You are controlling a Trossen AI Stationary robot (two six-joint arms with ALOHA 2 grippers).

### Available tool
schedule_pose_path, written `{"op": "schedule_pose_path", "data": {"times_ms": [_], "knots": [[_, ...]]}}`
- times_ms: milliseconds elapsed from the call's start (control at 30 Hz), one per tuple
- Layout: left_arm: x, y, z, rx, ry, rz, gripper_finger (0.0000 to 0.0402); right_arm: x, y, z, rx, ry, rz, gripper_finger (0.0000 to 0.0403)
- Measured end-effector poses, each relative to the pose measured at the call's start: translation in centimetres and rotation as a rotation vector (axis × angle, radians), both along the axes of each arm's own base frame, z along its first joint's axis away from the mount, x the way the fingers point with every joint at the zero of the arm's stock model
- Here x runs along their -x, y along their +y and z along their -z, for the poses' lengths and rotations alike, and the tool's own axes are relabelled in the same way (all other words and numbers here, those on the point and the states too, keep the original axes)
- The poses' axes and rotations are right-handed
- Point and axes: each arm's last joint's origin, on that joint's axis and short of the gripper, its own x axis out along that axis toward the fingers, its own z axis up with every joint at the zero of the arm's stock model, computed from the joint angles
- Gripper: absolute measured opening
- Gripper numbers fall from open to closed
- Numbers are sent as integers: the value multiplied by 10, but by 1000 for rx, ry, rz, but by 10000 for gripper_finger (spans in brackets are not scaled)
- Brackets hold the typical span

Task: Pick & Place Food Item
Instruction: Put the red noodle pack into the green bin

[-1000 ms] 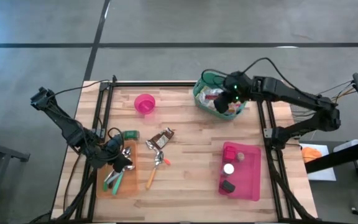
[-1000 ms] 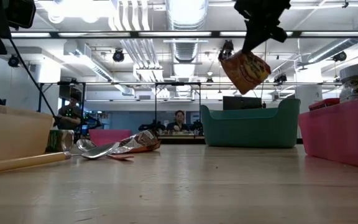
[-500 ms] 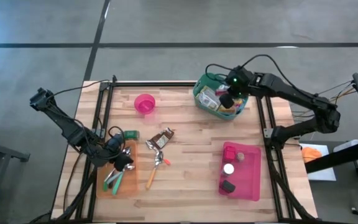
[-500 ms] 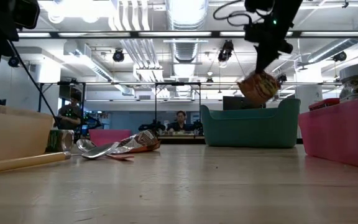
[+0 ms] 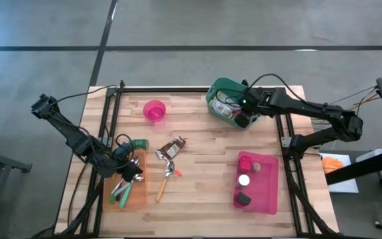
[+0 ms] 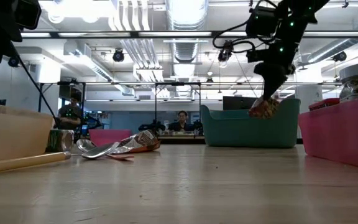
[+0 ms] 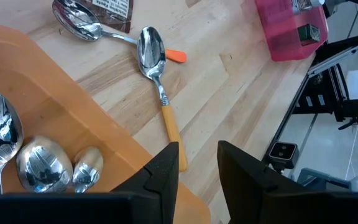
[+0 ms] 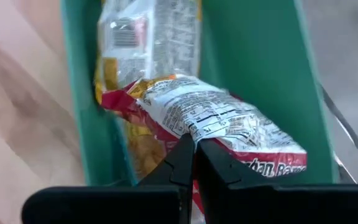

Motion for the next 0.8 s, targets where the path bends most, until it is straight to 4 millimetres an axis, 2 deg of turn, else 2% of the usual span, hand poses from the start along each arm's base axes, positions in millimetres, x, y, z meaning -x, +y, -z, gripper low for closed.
{"op": "schedule_pose_path", "data": {"times_ms": [433,800], "knots": [[-4,5,0,5,-6,-38,113,9,5,26,-57,41,39,8],[-4,5,-1,6,-7,-40,113,9,6,28,-96,2,84,8]]}}
